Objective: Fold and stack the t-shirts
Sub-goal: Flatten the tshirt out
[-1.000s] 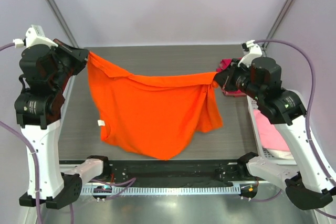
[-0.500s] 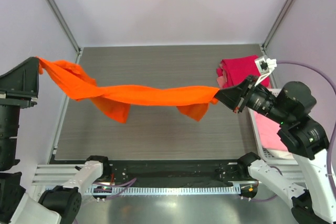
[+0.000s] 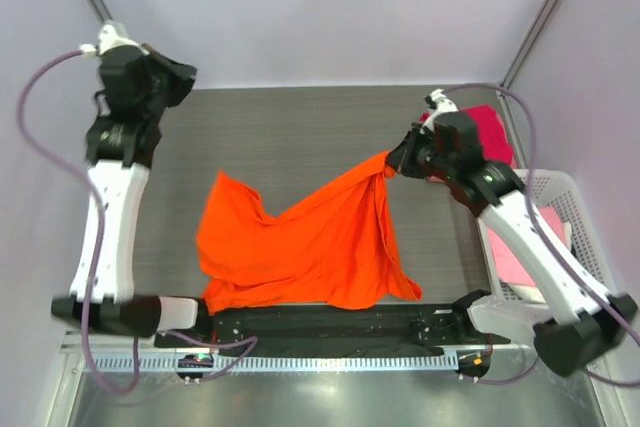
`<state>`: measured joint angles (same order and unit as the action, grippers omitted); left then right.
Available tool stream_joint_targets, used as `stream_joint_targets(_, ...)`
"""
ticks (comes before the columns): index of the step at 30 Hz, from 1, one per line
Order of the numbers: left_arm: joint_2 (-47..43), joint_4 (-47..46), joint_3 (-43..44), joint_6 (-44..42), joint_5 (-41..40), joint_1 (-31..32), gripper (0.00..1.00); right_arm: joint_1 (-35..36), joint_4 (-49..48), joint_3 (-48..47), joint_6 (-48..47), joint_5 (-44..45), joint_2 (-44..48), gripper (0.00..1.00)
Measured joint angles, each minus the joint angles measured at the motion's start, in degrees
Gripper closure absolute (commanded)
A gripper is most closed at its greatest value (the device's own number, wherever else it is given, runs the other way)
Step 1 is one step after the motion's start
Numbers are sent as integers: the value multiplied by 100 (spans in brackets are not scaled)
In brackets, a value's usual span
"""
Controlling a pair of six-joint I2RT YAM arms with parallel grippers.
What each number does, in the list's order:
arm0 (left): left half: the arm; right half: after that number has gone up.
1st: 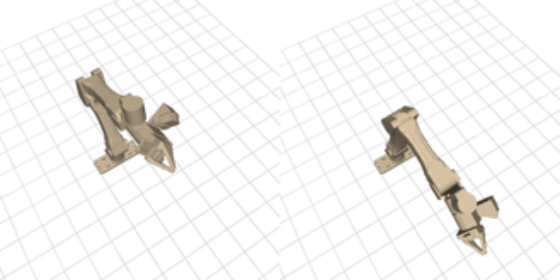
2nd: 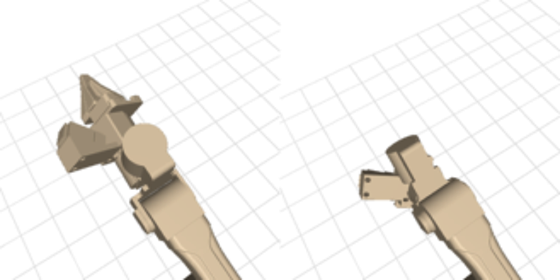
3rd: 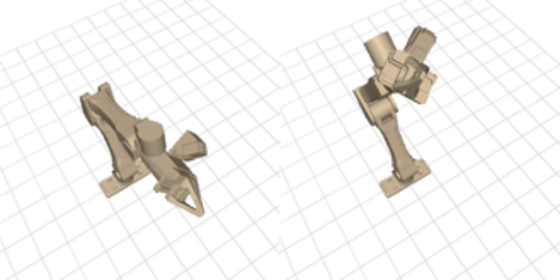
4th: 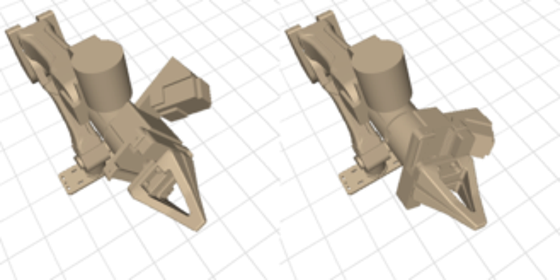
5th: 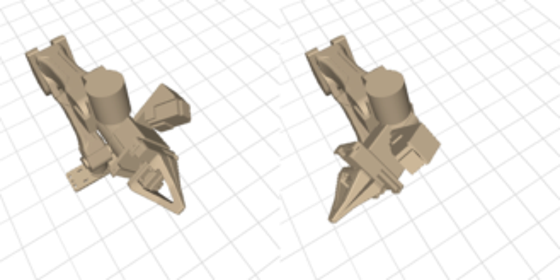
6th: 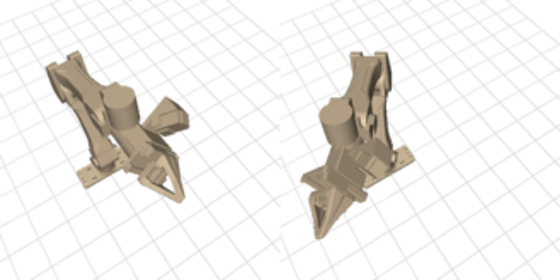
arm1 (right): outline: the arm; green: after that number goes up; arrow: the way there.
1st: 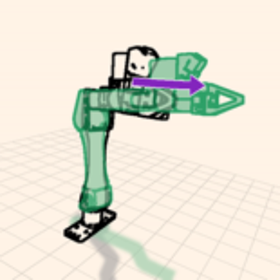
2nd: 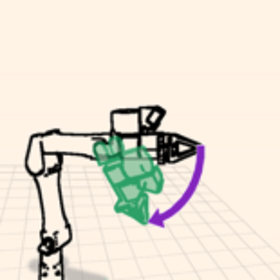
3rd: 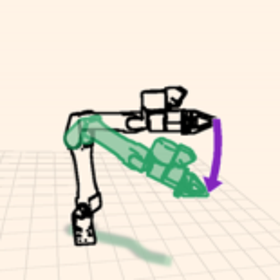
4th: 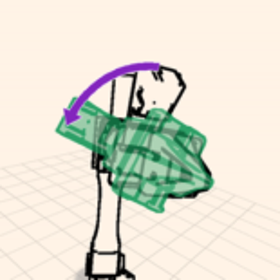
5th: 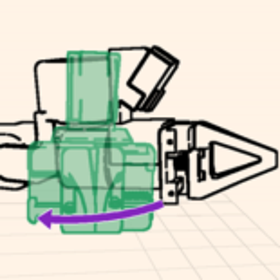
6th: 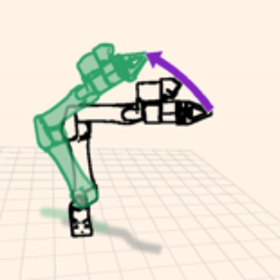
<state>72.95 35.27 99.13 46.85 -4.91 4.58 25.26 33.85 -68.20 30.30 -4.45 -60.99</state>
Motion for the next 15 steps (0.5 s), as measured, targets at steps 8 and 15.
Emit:
stream_joint_targets(8, 2924, -1287, 212, 289, 125, 0, 98, -868, -1051, -378, 223, 743, -2409, 13)
stream_joint_targets(15, 3012, -1226, -372, 498, 282, 35, 0, -1161, -1735, -651, 286, 695, -3423, 9)
